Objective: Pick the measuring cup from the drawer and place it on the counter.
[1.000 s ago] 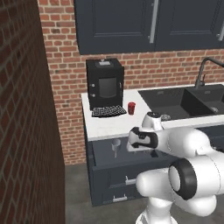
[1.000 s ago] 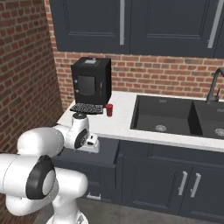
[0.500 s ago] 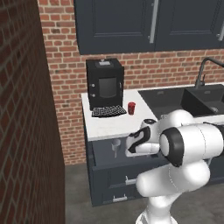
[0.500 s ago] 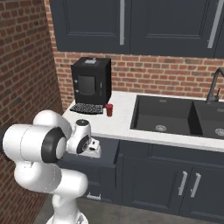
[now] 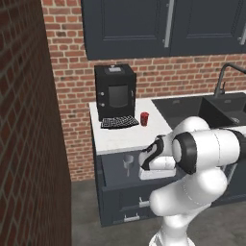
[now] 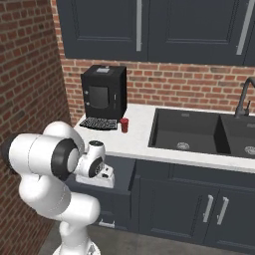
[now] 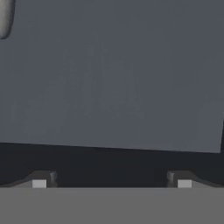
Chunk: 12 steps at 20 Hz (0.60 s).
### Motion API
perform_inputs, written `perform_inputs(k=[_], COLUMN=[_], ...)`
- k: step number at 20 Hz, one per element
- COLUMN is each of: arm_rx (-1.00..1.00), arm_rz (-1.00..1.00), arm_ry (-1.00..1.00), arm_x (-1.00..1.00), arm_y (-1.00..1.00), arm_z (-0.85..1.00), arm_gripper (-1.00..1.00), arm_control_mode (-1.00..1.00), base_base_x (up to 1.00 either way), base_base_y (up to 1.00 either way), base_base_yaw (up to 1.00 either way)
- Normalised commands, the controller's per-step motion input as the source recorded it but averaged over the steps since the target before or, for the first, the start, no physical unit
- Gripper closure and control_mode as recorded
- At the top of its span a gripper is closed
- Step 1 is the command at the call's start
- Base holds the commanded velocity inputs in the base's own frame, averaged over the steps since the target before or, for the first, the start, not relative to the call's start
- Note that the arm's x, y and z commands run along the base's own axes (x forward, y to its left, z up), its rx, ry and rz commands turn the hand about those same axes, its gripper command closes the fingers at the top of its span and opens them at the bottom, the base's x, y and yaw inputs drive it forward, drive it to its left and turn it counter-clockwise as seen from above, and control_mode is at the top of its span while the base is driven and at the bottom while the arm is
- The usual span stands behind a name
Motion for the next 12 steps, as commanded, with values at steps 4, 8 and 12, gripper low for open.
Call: perform_inputs(k=[4,8,12], arm_rx=[0.00,0.00,0.00], arm_rz=[0.07,0.14,0.18], arm_ry=[0.00,0.00,0.02], arm_x=[-1.00,-1.00,-1.00], arm_y=[-0.08,0.00,0.00], arm_z=[0.00,0.05,0.04], arm_gripper=[-1.00,-1.00,-1.00], arm_control_mode=[-1.00,-1.00,-1.00], base_base_x=[0.00,0.00,0.00], base_base_y=[0.00,0.00,0.00], base_base_yaw=[0.00,0.00,0.00])
